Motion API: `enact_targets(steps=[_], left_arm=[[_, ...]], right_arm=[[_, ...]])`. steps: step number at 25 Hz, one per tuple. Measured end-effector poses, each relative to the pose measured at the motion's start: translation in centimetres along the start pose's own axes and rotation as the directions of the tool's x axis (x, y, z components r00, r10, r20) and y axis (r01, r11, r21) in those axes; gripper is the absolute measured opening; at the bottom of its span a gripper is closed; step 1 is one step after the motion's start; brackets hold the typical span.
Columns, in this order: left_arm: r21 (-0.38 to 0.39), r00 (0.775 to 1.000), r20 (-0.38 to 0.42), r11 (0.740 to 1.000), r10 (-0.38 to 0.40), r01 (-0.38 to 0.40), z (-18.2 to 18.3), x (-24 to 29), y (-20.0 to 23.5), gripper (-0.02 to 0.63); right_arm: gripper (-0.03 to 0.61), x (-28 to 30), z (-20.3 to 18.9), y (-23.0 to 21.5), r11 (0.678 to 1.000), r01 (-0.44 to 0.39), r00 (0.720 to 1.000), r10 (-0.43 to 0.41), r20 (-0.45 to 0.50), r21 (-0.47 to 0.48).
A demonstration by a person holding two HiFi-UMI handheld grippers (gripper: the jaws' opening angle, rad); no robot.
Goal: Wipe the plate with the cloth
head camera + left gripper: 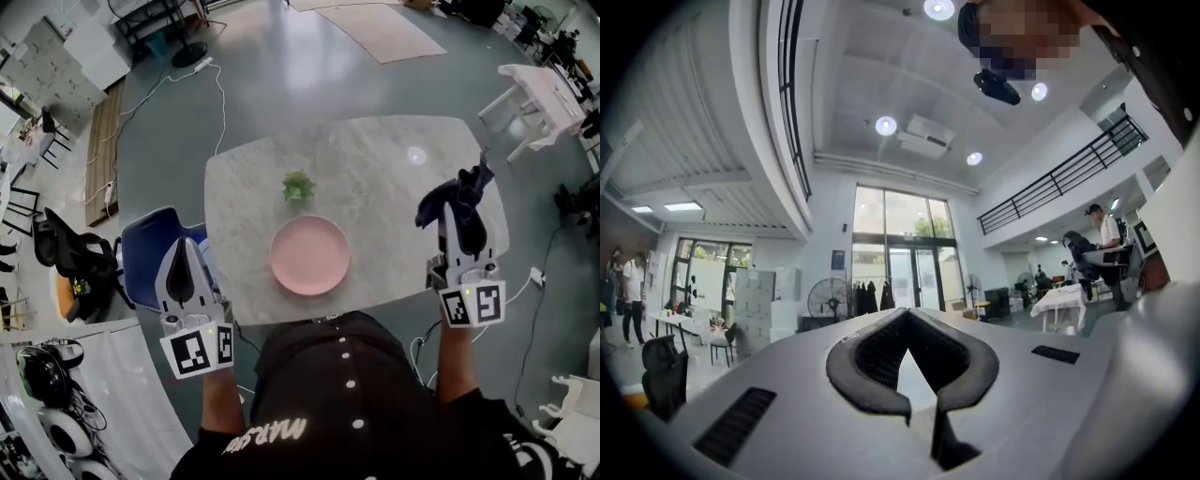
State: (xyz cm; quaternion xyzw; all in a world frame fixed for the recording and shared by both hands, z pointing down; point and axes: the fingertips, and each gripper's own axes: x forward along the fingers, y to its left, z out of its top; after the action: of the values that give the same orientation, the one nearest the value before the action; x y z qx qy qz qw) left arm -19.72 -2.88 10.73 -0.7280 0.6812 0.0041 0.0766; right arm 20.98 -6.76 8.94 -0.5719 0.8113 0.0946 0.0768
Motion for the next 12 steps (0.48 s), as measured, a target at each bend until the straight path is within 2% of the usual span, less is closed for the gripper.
enact_targets(steps=[5, 12], left_arm=[[-0.004, 1.0, -0.004, 1.0, 0.0, 0.0, 0.4, 0.4, -0.7, 0.017], [-0.006, 1.0, 0.005, 1.0, -0.006, 0.006, 0.5, 0.2, -1.1, 0.017]], right_arm=[[0.138, 0.1, -0.2, 0.2, 0.999, -0.037, 0.999, 0.037, -0.023, -0.018], [0.138, -0.3, -0.3, 0.4, 0.999, -0.041, 0.999, 0.041, -0.024, -0.011]])
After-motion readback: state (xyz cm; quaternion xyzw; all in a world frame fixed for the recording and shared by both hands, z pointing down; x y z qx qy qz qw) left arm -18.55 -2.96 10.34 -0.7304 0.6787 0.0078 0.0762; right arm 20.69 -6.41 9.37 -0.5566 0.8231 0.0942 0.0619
